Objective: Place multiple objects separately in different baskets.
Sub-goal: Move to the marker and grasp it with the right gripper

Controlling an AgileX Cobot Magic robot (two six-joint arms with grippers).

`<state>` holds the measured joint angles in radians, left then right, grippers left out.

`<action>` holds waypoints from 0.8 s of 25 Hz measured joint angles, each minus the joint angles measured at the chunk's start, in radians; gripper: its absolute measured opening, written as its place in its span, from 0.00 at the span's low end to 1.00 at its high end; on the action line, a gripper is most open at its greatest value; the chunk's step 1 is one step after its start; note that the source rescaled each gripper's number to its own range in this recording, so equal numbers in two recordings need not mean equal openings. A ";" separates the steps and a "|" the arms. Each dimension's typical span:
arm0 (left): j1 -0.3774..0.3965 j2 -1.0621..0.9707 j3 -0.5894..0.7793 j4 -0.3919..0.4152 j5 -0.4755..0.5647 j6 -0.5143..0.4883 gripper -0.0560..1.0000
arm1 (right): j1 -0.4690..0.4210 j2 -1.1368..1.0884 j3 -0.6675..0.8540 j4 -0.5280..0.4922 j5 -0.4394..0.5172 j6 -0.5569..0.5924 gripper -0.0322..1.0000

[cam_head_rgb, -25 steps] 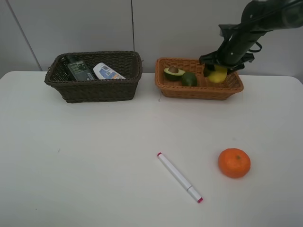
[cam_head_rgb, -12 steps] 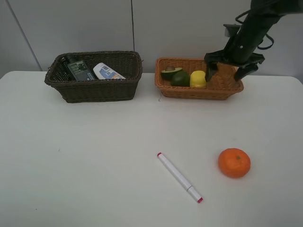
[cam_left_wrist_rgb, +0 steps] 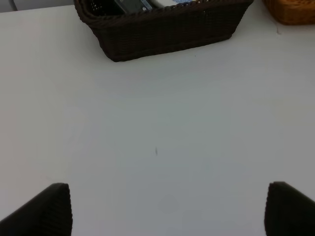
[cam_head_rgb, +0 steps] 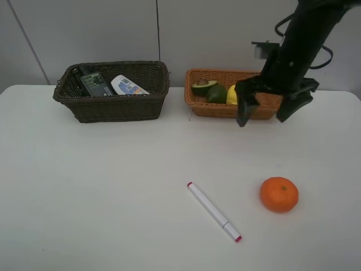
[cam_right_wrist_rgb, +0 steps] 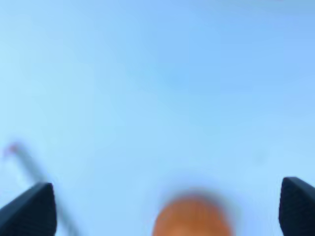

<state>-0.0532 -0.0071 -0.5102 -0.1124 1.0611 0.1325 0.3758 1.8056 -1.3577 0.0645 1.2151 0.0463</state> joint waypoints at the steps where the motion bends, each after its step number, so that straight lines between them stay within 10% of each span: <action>1: 0.000 0.000 0.000 0.000 0.000 0.000 1.00 | 0.044 -0.016 0.051 0.004 0.000 0.000 0.99; 12: 0.000 0.000 0.000 0.000 0.000 0.000 1.00 | 0.371 0.019 0.269 0.124 -0.249 0.001 0.99; 20: 0.000 0.000 0.000 0.000 0.000 0.000 1.00 | 0.433 0.090 0.269 0.138 -0.348 0.009 0.99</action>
<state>-0.0532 -0.0071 -0.5102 -0.1124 1.0611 0.1325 0.8092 1.8958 -1.0891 0.2027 0.8674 0.0557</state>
